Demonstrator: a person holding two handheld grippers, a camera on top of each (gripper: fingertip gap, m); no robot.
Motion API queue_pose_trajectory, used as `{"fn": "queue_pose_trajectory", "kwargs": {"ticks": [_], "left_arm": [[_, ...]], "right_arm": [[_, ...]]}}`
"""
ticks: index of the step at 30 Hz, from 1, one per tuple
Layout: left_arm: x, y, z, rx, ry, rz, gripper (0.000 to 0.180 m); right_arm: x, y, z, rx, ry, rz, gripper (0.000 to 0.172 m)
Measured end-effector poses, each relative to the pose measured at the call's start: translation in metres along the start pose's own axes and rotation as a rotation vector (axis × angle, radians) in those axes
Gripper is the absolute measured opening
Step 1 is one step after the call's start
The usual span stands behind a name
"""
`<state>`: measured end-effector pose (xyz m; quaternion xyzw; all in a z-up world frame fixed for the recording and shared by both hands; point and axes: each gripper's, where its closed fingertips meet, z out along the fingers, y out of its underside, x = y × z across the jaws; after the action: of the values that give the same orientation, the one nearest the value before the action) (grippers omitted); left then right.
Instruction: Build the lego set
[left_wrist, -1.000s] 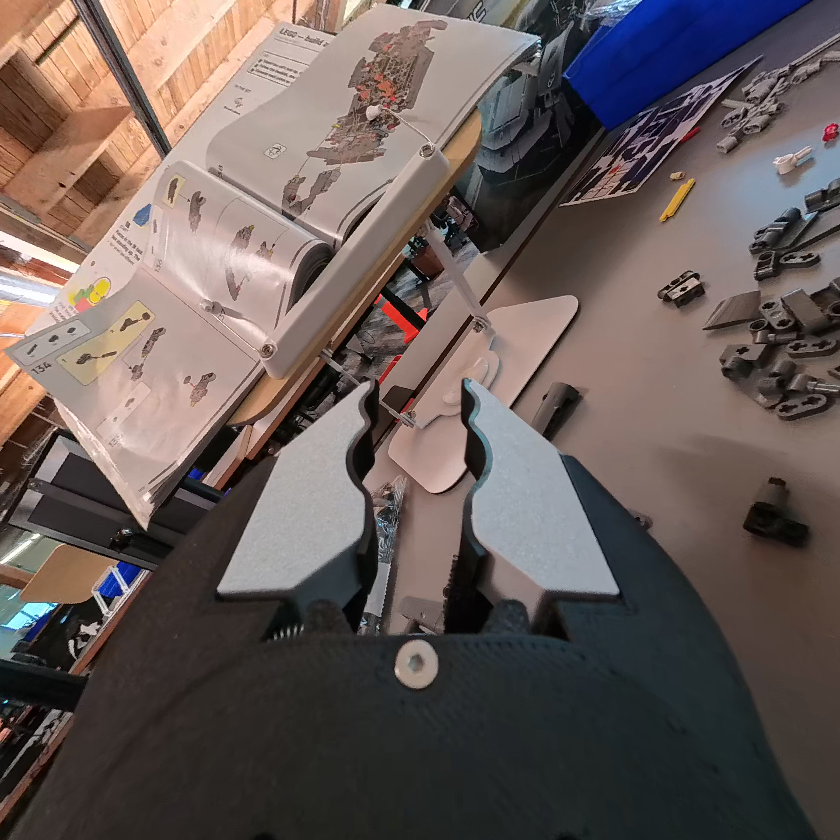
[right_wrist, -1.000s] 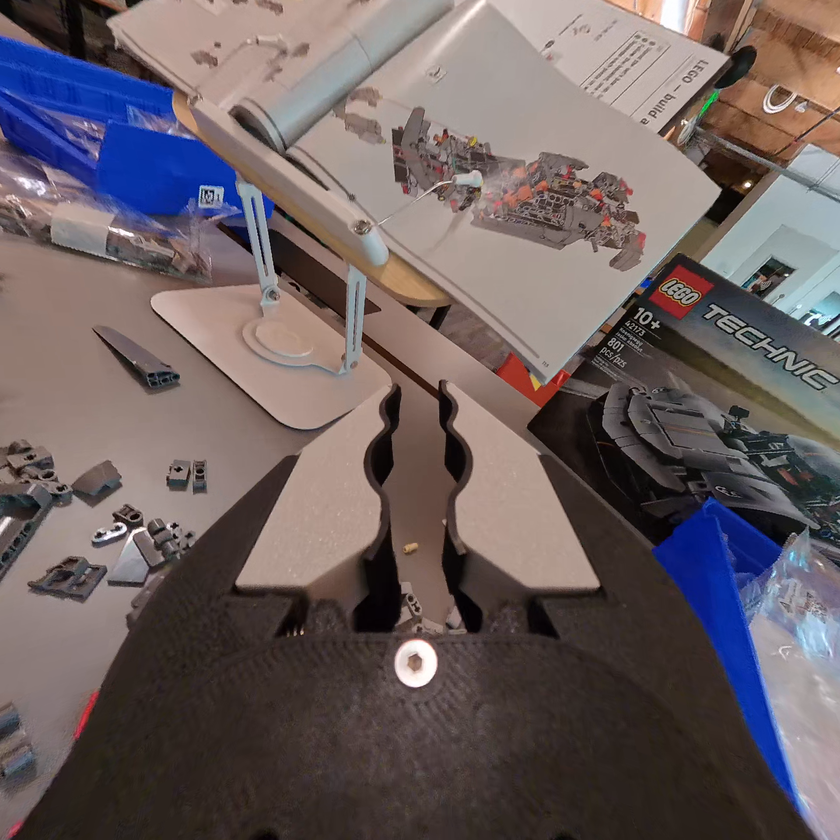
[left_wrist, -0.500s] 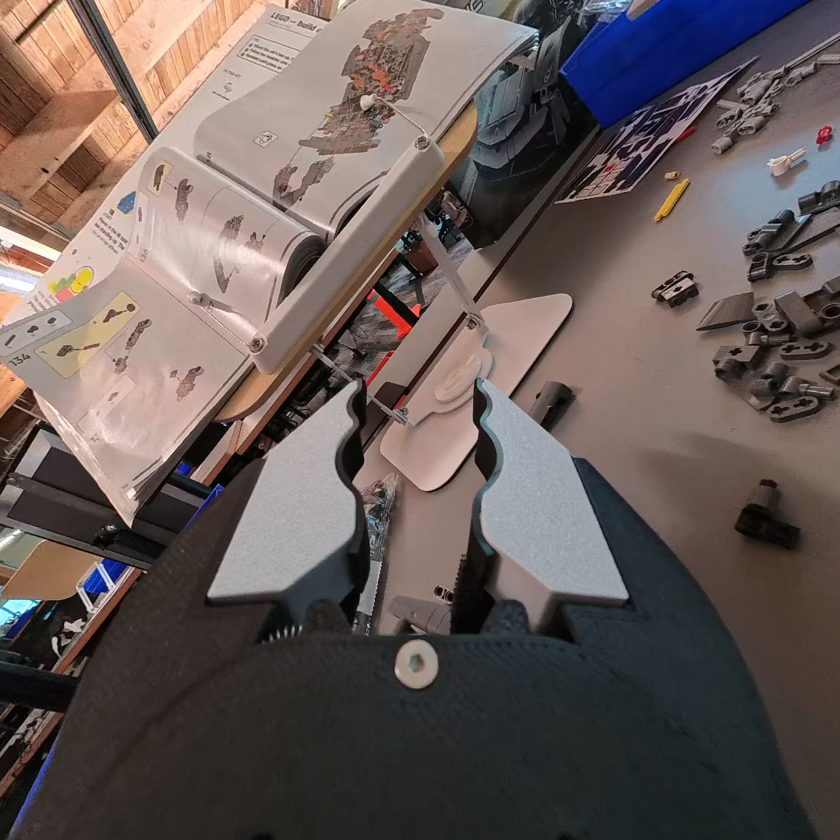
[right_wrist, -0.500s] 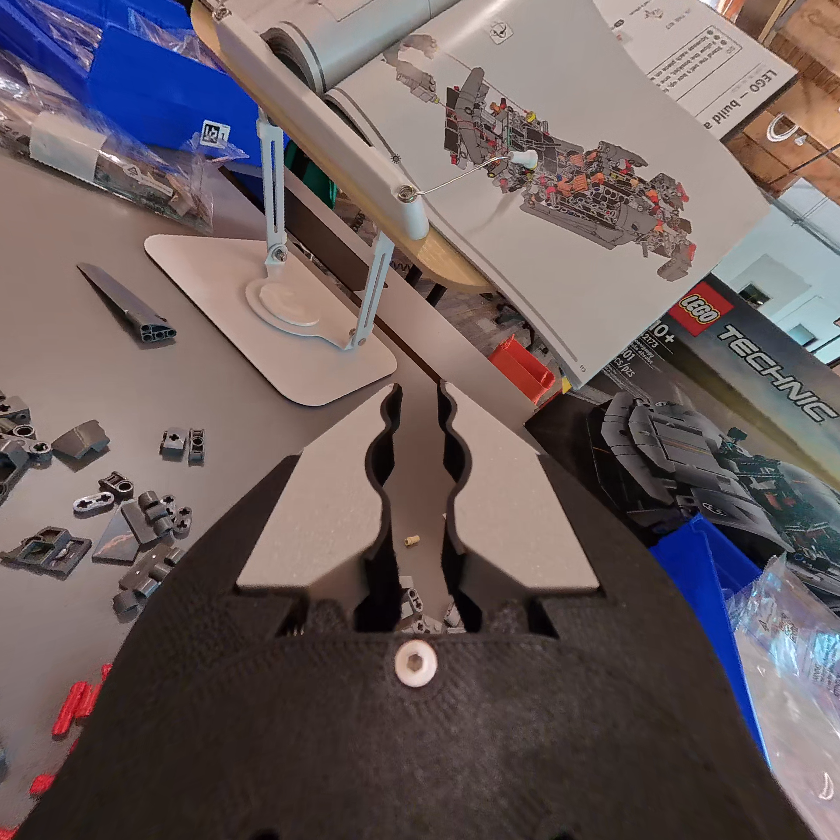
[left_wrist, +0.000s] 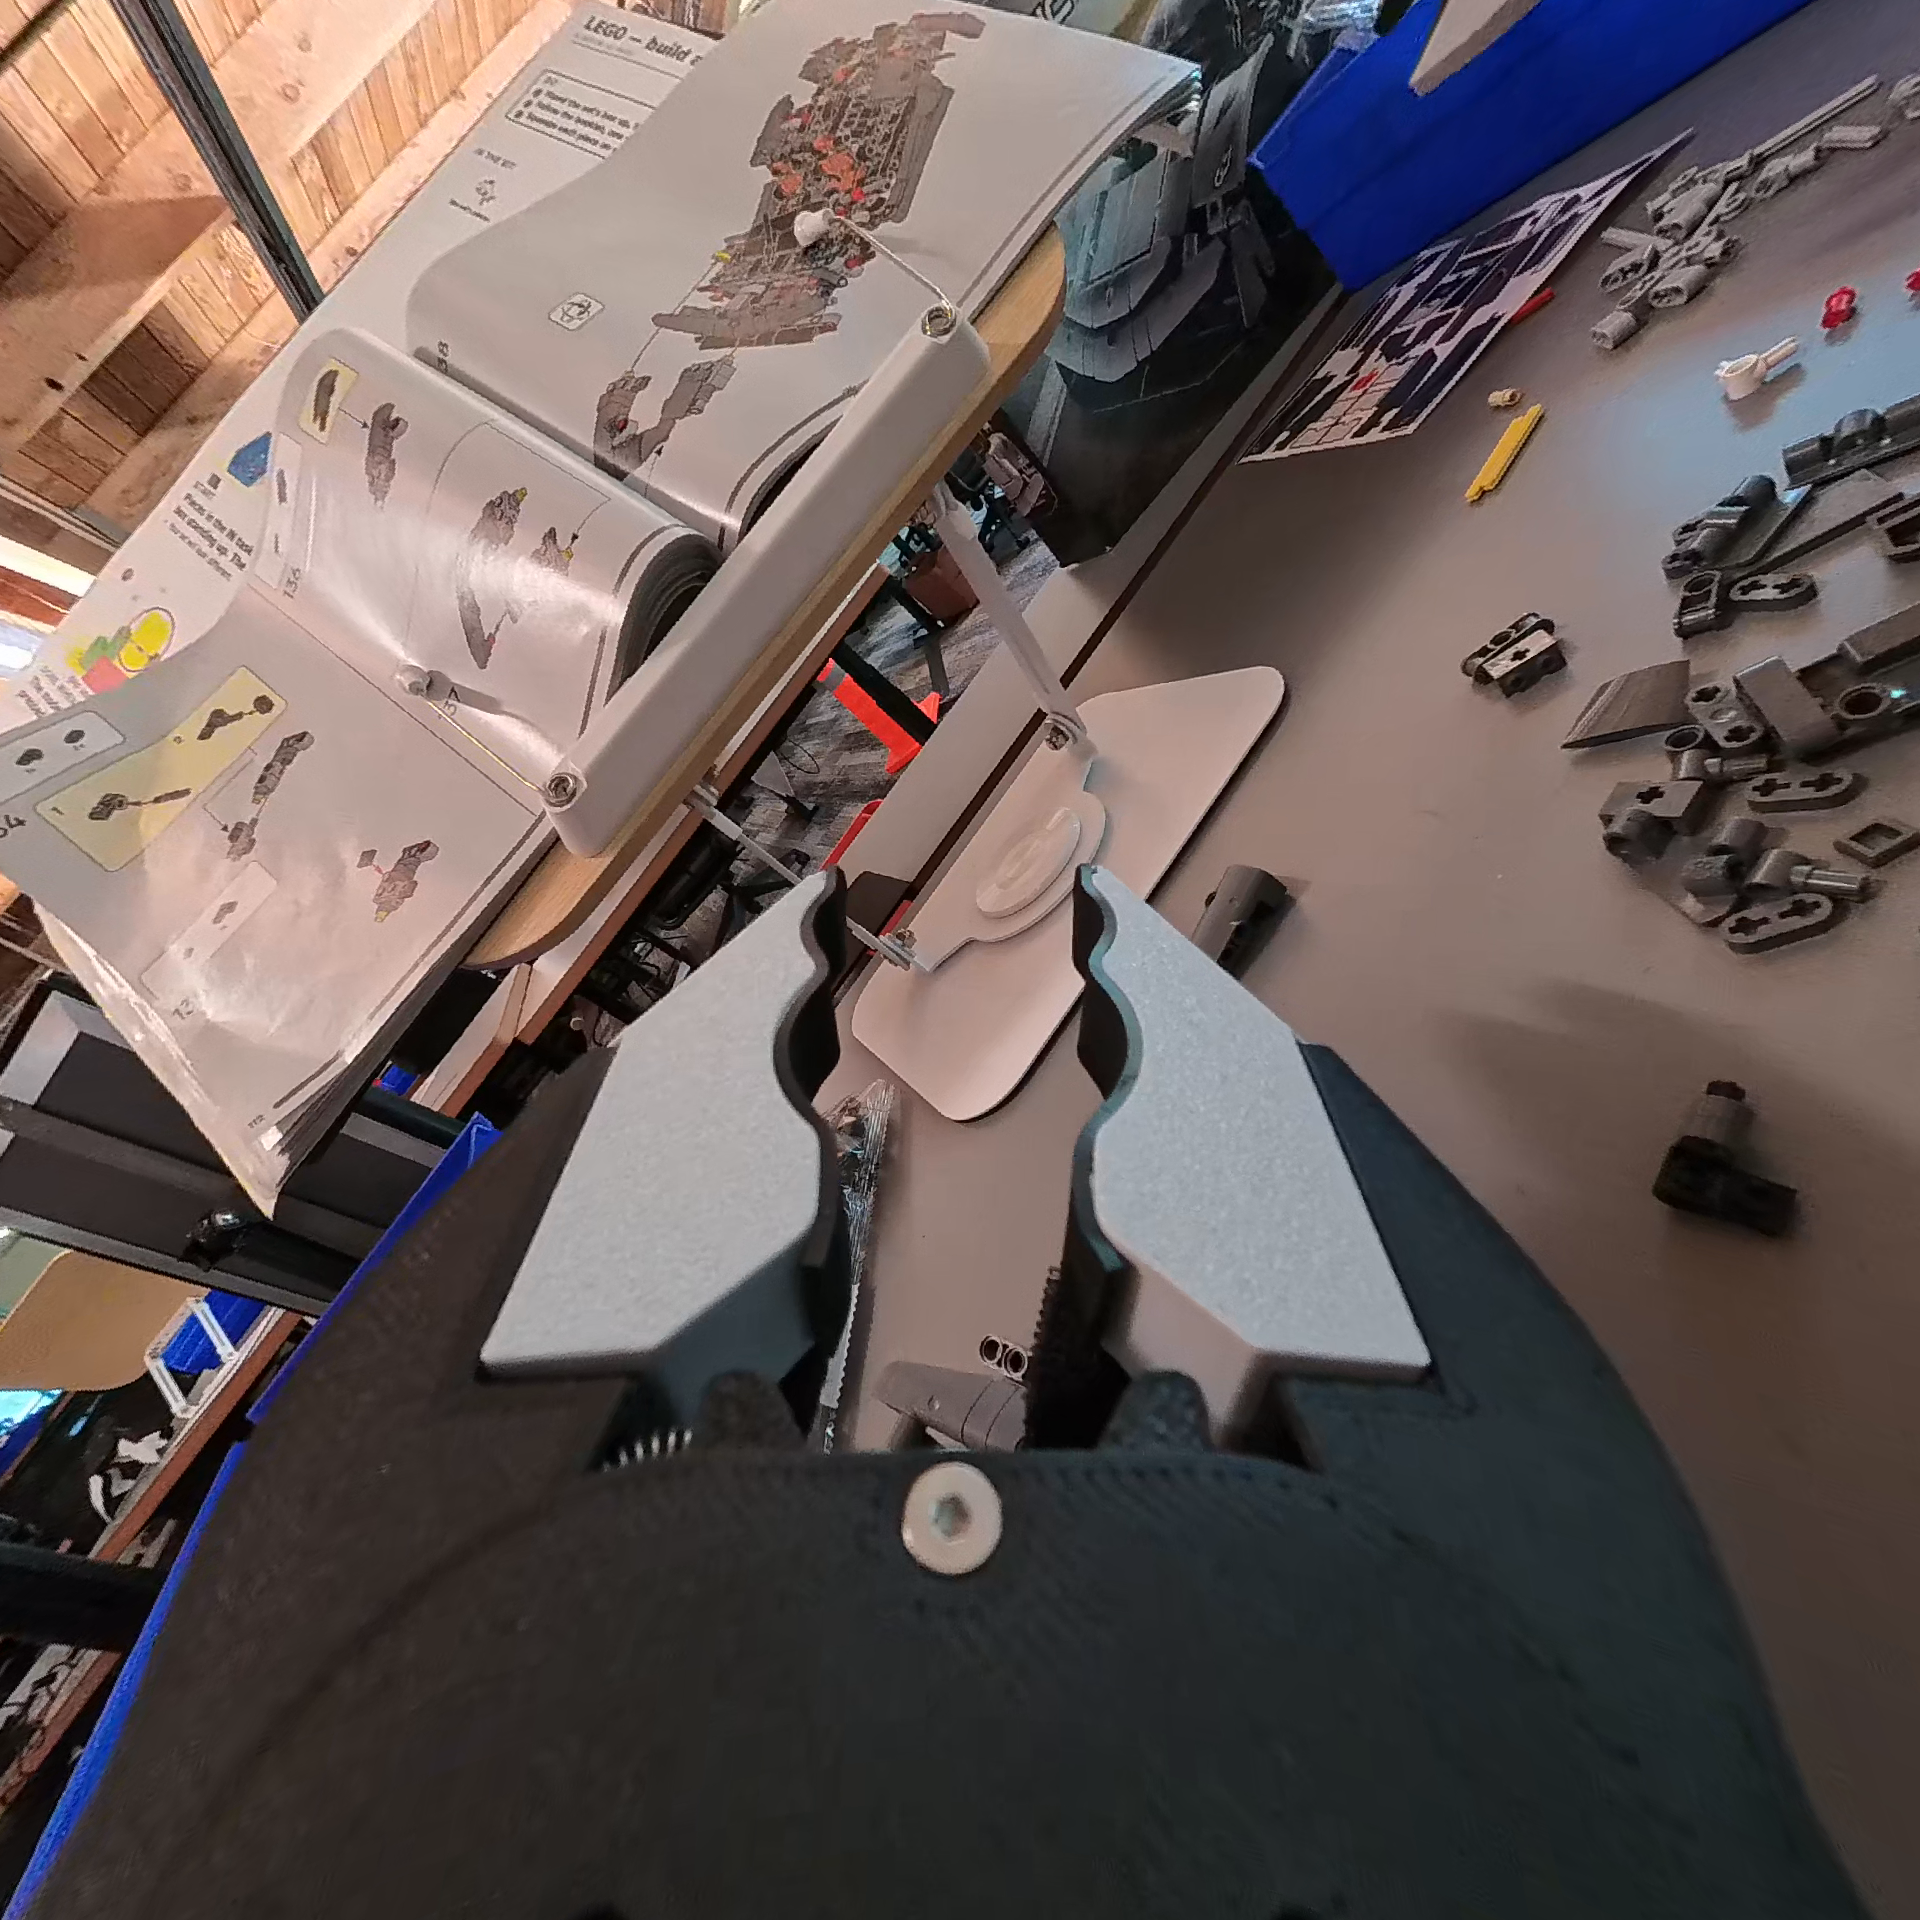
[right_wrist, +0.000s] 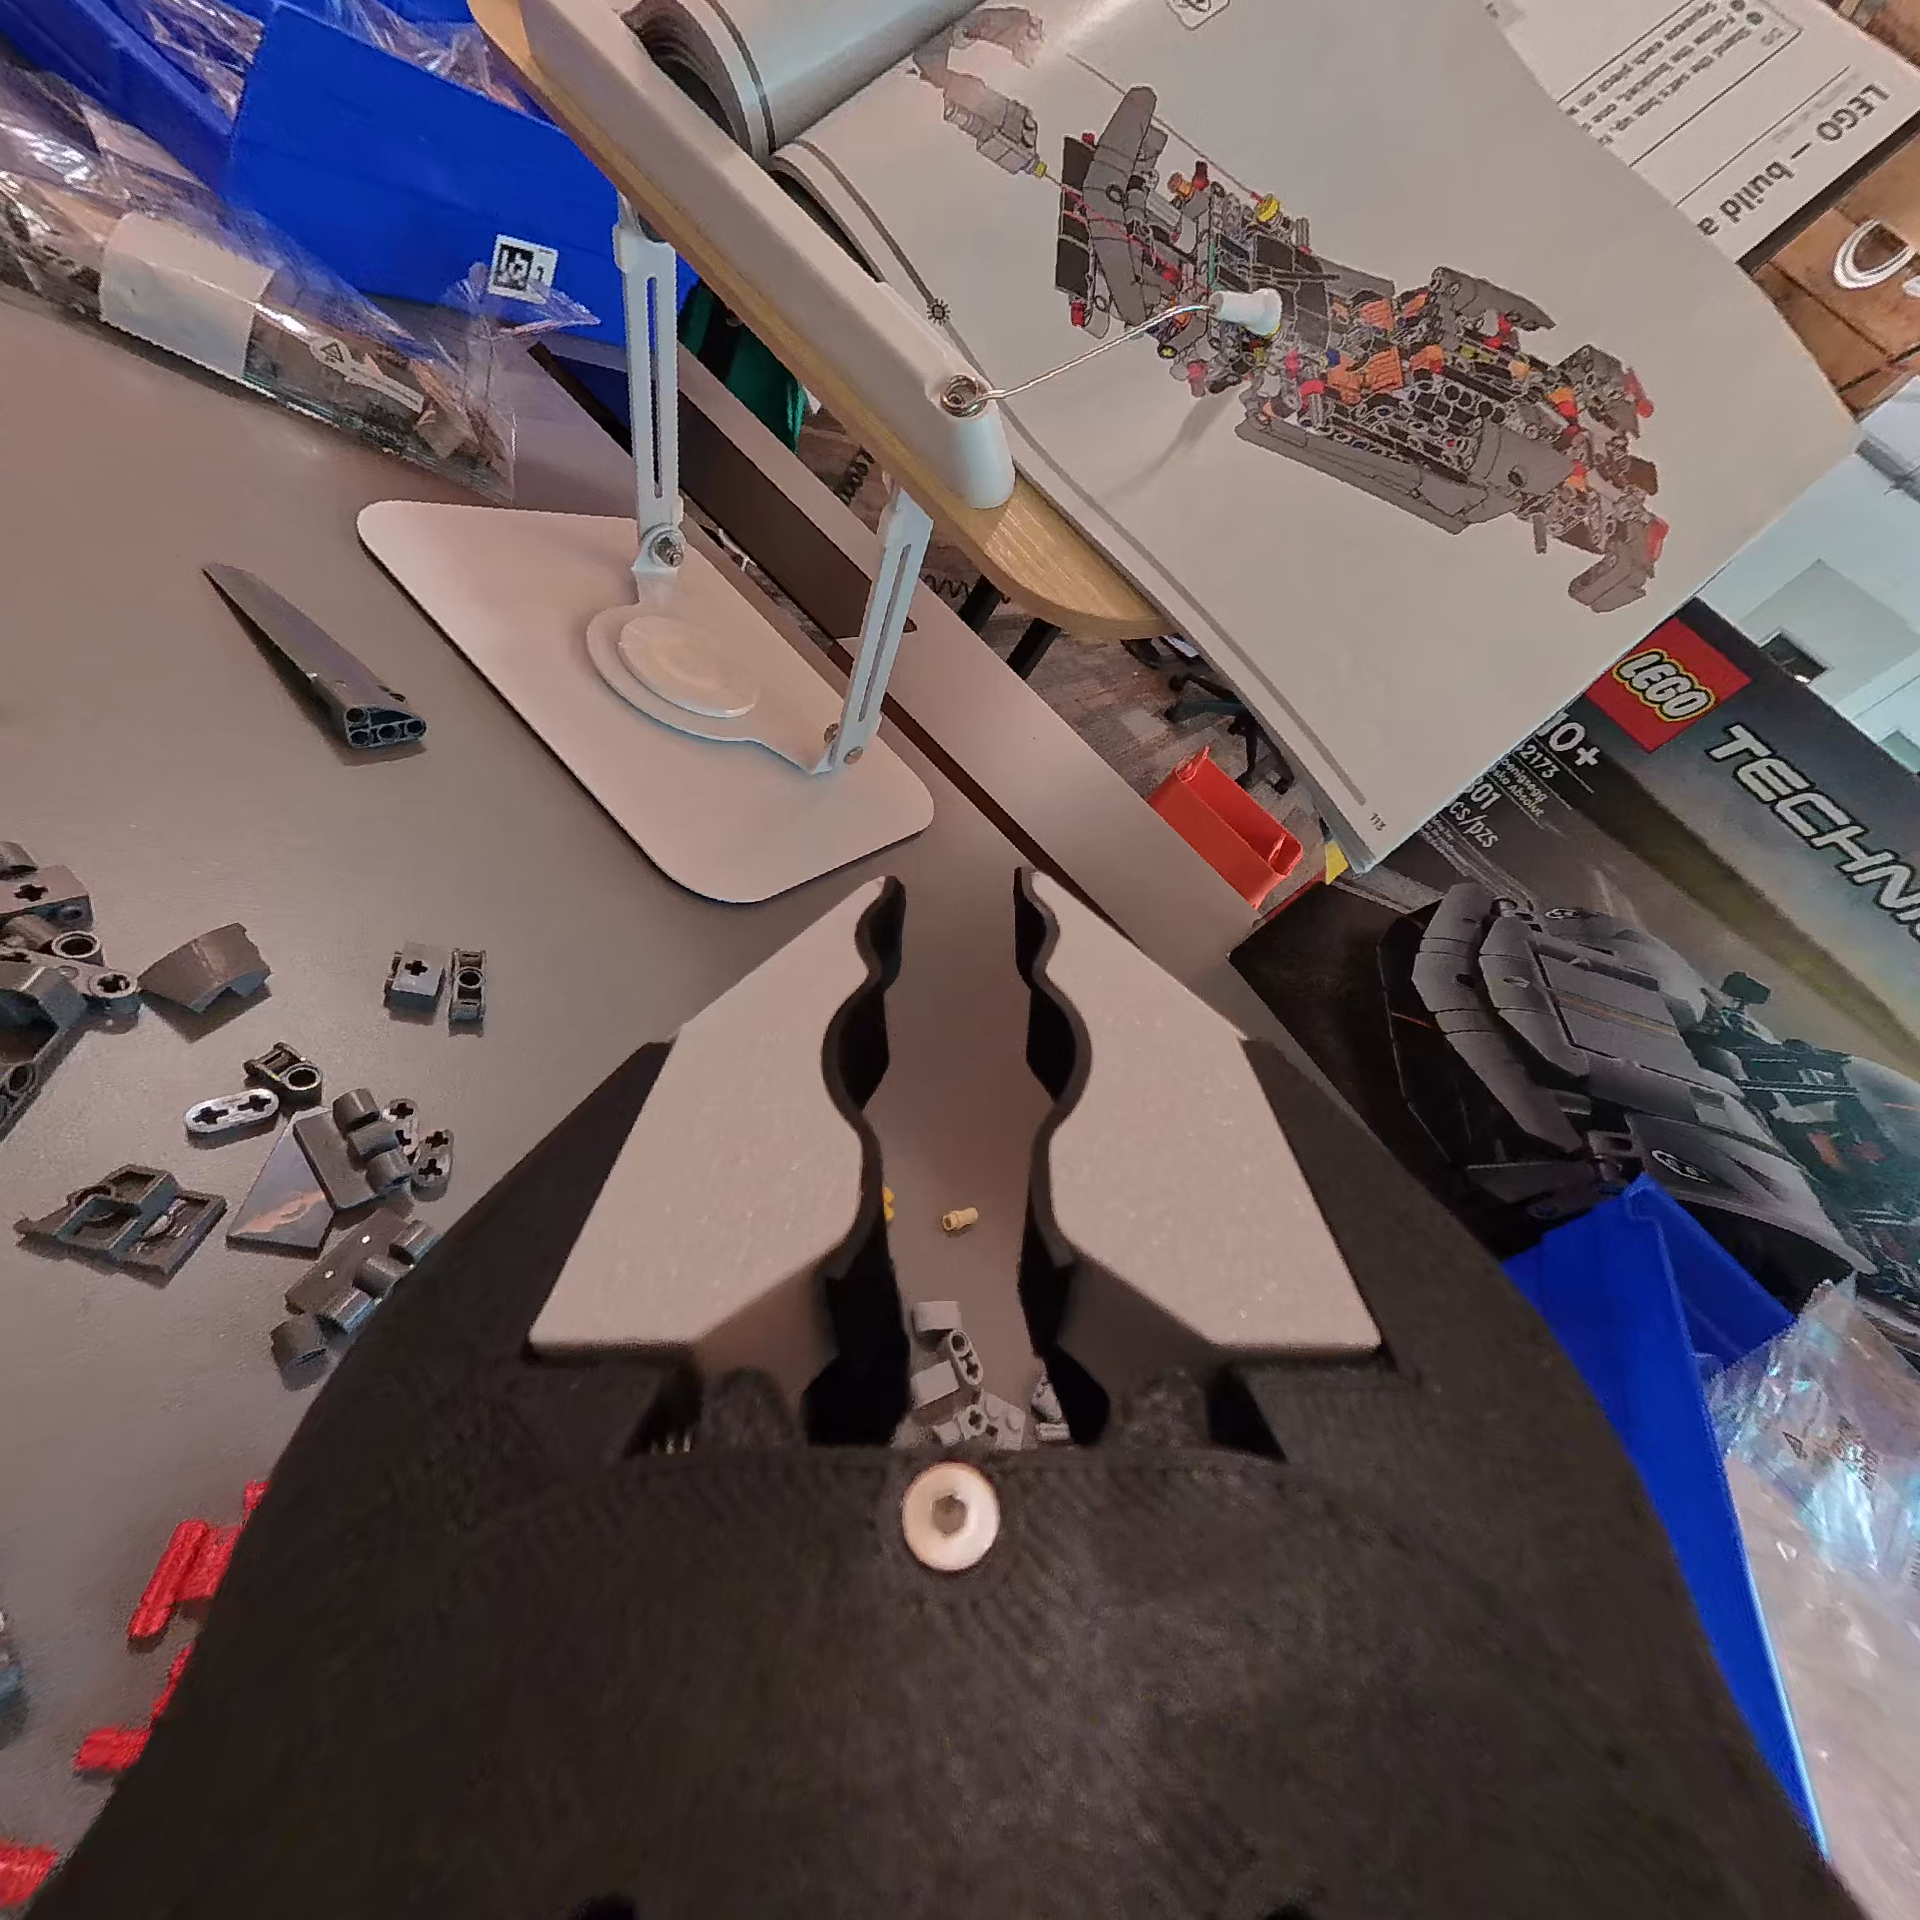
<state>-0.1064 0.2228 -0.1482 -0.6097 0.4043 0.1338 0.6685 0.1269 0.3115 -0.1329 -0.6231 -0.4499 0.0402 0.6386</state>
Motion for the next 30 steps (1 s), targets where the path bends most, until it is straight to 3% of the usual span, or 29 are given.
{"fn": "queue_pose_trajectory", "kwargs": {"ticks": [5, 11, 19, 24, 30], "left_arm": [[0.000, -0.001, -0.001, 0.004, 0.006, 0.000, 0.041], [-0.001, -0.002, -0.002, 0.008, 0.010, -0.008, 0.041], [0.008, -0.001, 0.002, -0.003, 0.031, 0.006, 0.041], [0.008, 0.001, 0.003, -0.016, 0.025, 0.014, 0.041], [0.008, 0.005, 0.004, -0.030, 0.025, 0.019, 0.041]], "right_arm": [[0.004, -0.016, -0.013, 0.000, -0.020, 0.002, 0.026], [0.027, -0.024, -0.070, -0.051, -0.005, 0.014, 0.028], [0.054, 0.035, -0.131, -0.260, -0.002, 0.084, 0.026], [0.032, 0.069, -0.133, -0.352, -0.100, 0.093, 0.025], [0.015, 0.080, -0.119, -0.359, -0.167, 0.079, 0.025]]}}
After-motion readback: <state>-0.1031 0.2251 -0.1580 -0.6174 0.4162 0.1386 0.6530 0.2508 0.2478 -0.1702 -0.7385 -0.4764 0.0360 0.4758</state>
